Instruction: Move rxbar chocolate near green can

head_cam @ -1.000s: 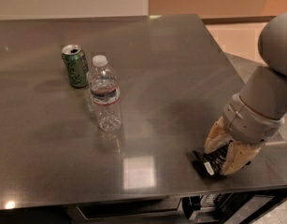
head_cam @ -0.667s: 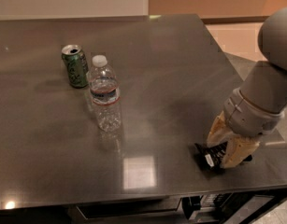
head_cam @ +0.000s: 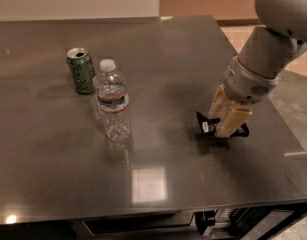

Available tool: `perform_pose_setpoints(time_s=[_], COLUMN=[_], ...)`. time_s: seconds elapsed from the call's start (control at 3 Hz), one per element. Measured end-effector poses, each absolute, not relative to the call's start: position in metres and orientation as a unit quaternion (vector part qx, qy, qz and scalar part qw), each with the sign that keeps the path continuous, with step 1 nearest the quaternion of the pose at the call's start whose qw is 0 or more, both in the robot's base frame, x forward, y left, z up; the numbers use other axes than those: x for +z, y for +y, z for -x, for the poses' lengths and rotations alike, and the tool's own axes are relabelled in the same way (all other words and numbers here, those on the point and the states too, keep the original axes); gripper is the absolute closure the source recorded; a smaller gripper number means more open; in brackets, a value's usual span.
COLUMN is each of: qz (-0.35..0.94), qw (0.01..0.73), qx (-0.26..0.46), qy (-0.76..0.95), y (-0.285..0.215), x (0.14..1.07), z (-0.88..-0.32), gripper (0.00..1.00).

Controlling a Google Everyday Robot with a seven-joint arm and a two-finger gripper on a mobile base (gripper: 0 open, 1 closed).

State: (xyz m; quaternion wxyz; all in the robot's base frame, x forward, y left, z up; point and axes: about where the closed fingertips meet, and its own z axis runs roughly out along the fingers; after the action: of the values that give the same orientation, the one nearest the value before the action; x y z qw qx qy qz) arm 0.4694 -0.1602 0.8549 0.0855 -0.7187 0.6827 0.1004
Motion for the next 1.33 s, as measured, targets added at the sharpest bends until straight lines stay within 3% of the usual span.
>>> perform_pose_setpoints(time_s=[1.33], qz=[0.704], qw=[0.141], qx=[0.094], qy=[0.690], y=[-0.058], x=[0.877], z=[-0.585], gripper=[1.00])
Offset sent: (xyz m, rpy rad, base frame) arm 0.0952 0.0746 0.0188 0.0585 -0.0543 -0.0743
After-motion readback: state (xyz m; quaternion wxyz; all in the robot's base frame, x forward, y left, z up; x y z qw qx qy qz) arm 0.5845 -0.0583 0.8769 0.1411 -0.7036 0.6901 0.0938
